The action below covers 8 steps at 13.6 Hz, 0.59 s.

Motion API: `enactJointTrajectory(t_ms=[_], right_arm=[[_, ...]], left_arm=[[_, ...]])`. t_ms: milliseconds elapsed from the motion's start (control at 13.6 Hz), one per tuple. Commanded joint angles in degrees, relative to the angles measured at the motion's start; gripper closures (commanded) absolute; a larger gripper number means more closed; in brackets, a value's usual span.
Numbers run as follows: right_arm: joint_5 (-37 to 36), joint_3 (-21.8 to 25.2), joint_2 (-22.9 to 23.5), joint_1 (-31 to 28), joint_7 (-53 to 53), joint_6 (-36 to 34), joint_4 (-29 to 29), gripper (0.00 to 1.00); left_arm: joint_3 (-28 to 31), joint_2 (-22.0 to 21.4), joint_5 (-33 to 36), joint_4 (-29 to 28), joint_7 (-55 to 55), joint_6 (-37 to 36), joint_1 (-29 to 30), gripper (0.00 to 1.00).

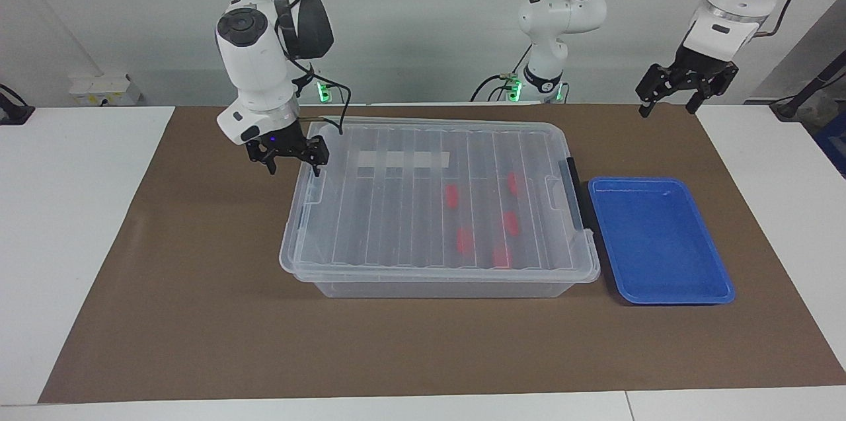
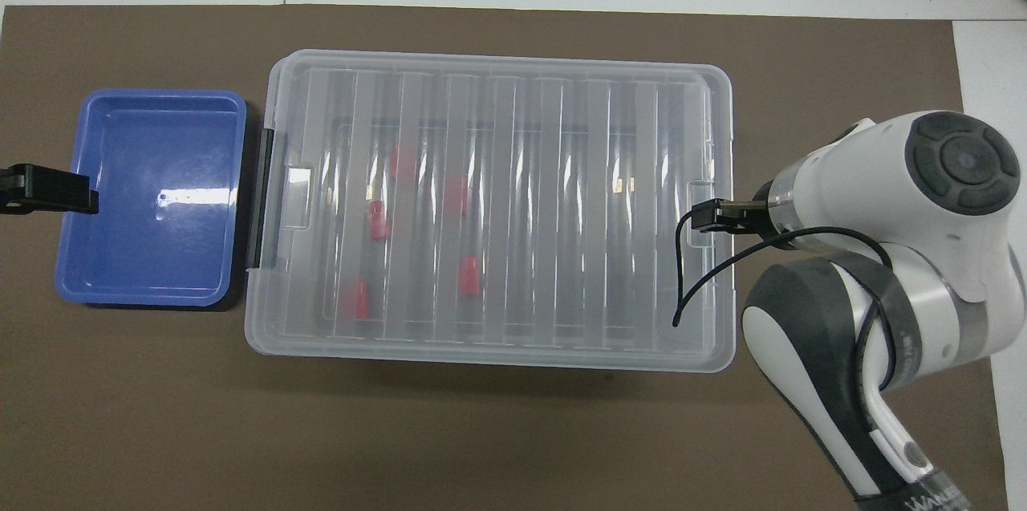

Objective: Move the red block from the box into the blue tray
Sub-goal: 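Push the clear box lid away from the blue tray with the right gripper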

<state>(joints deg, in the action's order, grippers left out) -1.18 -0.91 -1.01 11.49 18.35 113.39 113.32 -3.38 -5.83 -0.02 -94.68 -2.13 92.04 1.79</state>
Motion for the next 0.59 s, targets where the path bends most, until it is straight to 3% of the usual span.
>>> enactJointTrajectory(t_ms=[0, 515], right_arm=[[0.7, -0.1, -1.8, -2.1, -3.0, 0.2, 2.8, 0.01], [0.7, -0.1, -2.6, -6.6, -6.9, 0.0, 4.5, 0.01]], left_arm=[[0.3, -1.1, -0.9, -1.1, -0.4, -0.4, 0.0, 0.0], [0.3, -1.1, -0.9, -1.1, -0.4, -0.4, 0.0, 0.0]])
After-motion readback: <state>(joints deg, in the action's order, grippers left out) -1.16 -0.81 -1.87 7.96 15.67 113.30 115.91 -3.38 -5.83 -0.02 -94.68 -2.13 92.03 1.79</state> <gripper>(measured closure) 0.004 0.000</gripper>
